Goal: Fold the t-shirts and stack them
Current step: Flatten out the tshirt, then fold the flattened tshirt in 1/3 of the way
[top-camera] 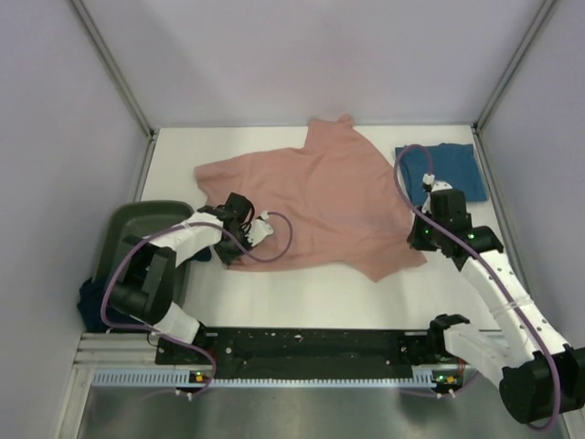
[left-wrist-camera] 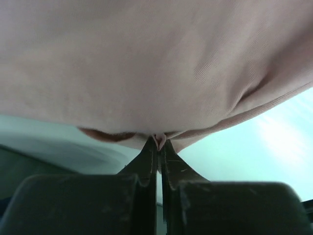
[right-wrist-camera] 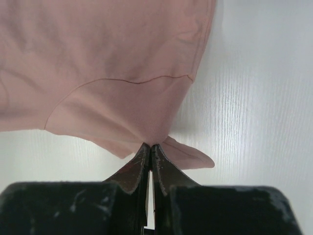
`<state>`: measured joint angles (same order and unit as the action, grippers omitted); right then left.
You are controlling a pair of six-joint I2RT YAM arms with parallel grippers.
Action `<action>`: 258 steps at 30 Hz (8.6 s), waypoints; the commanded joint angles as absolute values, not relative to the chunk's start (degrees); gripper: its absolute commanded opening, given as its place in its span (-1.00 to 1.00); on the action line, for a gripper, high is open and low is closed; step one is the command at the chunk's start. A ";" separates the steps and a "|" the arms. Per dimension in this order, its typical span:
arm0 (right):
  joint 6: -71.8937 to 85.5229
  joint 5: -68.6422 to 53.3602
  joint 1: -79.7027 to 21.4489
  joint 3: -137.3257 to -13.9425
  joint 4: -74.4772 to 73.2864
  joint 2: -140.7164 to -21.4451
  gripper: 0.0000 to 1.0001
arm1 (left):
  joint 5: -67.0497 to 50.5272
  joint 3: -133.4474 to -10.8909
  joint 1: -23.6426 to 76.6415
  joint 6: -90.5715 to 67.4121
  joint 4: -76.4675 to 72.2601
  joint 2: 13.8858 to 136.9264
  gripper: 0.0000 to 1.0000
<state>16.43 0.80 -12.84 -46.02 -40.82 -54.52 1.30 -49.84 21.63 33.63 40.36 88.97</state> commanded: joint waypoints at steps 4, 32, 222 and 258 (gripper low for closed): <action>13.19 4.04 -12.66 -63.25 -51.22 -46.60 -1.00 | 4.83 -65.87 14.69 29.97 52.97 71.05 -1.00; 10.00 -15.63 -4.85 -133.45 -42.63 -92.42 -1.00 | 19.06 -132.07 12.22 30.59 39.93 94.10 -1.00; 22.24 -0.26 -33.66 -38.49 -28.74 -76.29 -1.00 | -3.61 -60.63 14.24 36.40 56.15 92.99 -1.00; 3.61 -7.47 -11.52 -80.56 -31.20 -89.35 0.27 | -1.06 -79.78 13.20 41.92 45.44 93.75 0.32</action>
<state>10.20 -10.52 -14.63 -69.76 -31.27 -78.30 -4.60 -74.65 15.99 40.14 50.33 87.79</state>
